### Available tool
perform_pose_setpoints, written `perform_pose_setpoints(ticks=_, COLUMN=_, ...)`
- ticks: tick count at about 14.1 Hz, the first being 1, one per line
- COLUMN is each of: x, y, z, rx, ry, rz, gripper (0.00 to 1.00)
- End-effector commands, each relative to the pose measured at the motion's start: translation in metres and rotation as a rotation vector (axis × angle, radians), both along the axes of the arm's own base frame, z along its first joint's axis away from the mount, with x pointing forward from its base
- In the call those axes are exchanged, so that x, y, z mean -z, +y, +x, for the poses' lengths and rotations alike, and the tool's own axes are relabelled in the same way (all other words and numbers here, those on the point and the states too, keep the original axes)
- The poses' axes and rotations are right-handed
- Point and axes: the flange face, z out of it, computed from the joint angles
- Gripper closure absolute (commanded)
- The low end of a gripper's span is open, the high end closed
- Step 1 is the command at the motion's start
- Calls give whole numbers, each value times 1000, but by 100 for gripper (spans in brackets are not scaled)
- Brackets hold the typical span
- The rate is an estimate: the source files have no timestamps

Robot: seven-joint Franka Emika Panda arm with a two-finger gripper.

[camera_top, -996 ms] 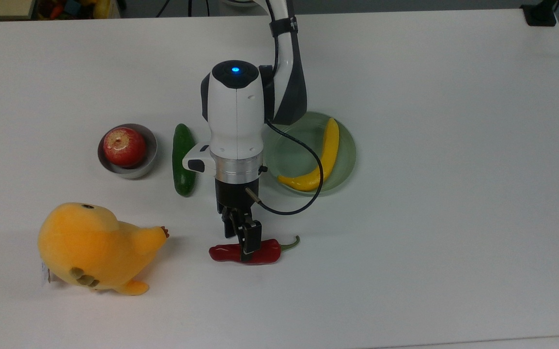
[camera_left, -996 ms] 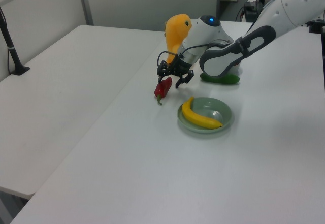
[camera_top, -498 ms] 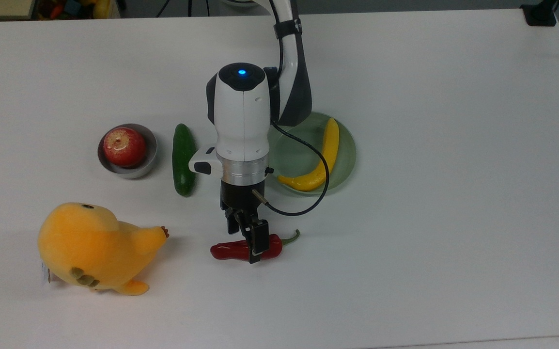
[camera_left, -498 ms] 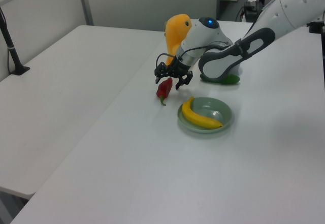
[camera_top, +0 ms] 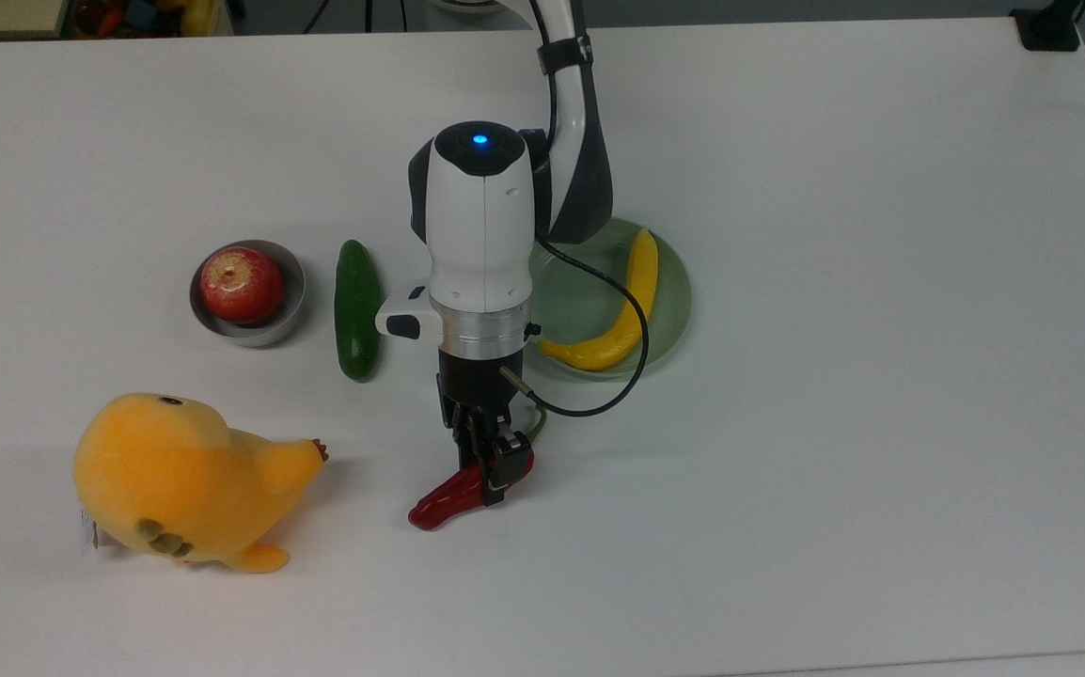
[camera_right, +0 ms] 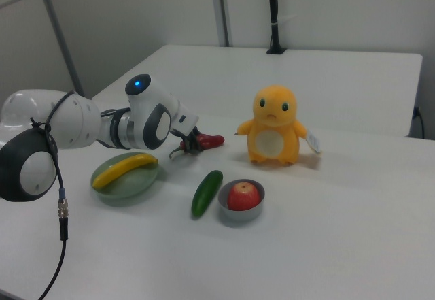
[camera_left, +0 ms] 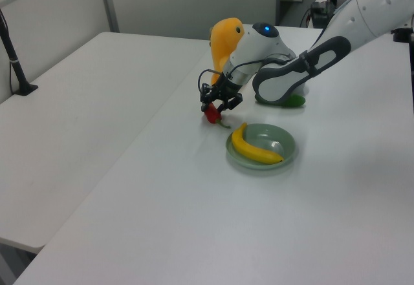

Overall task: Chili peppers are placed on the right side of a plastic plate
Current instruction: 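Lift the held chili pepper up off the table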

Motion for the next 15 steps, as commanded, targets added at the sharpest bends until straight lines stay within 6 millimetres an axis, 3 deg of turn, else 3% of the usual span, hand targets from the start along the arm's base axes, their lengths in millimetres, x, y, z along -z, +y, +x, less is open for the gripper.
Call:
perform_pose_setpoints(ticks=1, x=-11, y=4, z=0, rx=-20, ry=-23, rz=-16, gripper=56)
perform_pose_setpoints(ticks=7, x=-43, y=3, z=-4, rx=-18, ry=-47, rz=-12, gripper=62)
perform_pose_setpoints(ticks=13, x=-108, y=-8, z=-18, rx=-3, ry=40, rz=-25, gripper=62)
perform_pose_setpoints(ticks=15, x=-126, y=-2, z=-26, rx=-32, ry=88, rz=-36, gripper=61)
